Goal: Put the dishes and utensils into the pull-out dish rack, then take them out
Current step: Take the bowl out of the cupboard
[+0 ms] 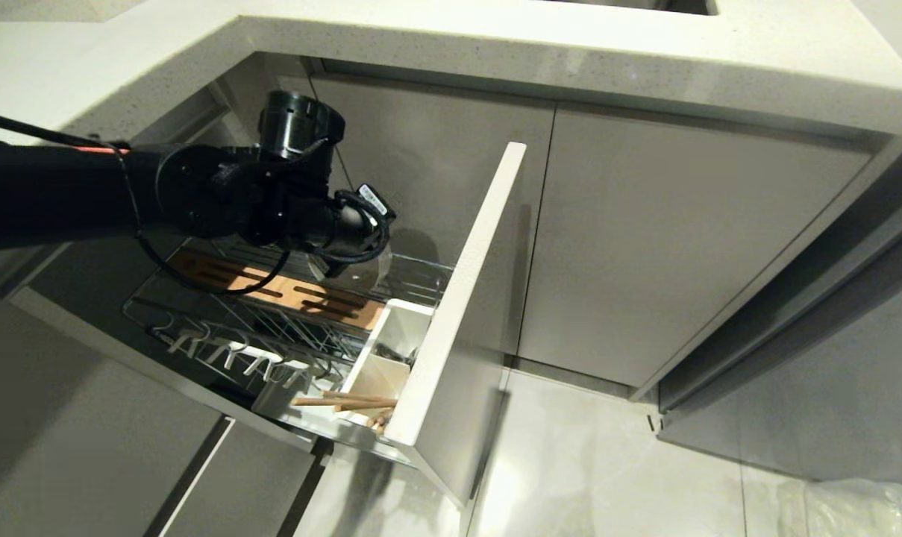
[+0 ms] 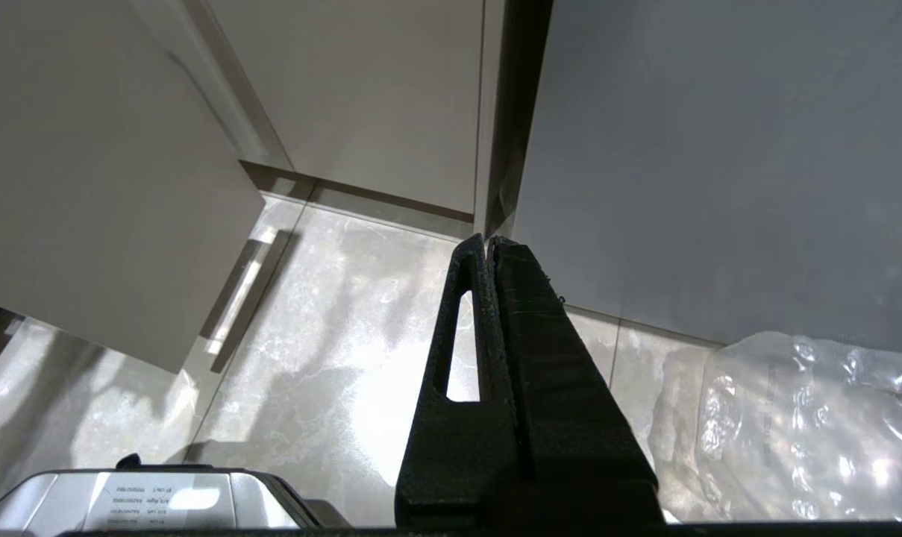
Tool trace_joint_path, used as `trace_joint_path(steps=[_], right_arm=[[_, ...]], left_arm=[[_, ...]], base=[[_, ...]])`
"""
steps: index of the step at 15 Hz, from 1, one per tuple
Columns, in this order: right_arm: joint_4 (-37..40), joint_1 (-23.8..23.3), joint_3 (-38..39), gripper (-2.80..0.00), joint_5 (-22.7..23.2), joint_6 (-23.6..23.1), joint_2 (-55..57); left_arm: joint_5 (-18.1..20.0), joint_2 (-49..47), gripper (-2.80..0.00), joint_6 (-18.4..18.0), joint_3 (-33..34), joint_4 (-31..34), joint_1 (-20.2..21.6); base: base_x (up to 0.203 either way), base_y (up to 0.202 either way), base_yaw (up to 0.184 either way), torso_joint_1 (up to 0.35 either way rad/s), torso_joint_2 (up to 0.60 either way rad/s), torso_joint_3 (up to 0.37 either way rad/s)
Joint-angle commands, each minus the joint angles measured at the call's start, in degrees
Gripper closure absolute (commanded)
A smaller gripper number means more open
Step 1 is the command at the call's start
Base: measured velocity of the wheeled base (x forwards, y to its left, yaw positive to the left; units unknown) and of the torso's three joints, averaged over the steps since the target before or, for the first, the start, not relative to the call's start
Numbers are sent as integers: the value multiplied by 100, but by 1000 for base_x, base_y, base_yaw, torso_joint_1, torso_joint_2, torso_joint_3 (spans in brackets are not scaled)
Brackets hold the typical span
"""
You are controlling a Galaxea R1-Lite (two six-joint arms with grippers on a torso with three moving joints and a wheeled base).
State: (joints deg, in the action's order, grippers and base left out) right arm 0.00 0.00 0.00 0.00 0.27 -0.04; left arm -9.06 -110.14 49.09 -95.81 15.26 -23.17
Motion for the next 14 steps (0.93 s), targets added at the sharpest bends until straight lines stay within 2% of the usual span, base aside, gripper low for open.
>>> trace_joint_path(steps=[1, 8, 10, 14], right_arm=[[0, 0, 0, 0, 0, 0, 4], [0, 0, 0, 0, 0, 0, 4], [0, 0, 0, 0, 0, 0, 4], [0, 0, 0, 0, 0, 0, 4]], left_arm=[[-8, 198, 0, 37, 6, 12, -5], [88, 1070, 0, 40, -17, 150, -87], [88, 1282, 0, 39, -28, 328, -213], [82, 2373, 0, -18, -24, 724, -737]], base=[[0, 0, 0, 0, 0, 0], [0, 0, 0, 0, 0, 0], [0, 0, 0, 0, 0, 0], [0, 0, 0, 0, 0, 0]])
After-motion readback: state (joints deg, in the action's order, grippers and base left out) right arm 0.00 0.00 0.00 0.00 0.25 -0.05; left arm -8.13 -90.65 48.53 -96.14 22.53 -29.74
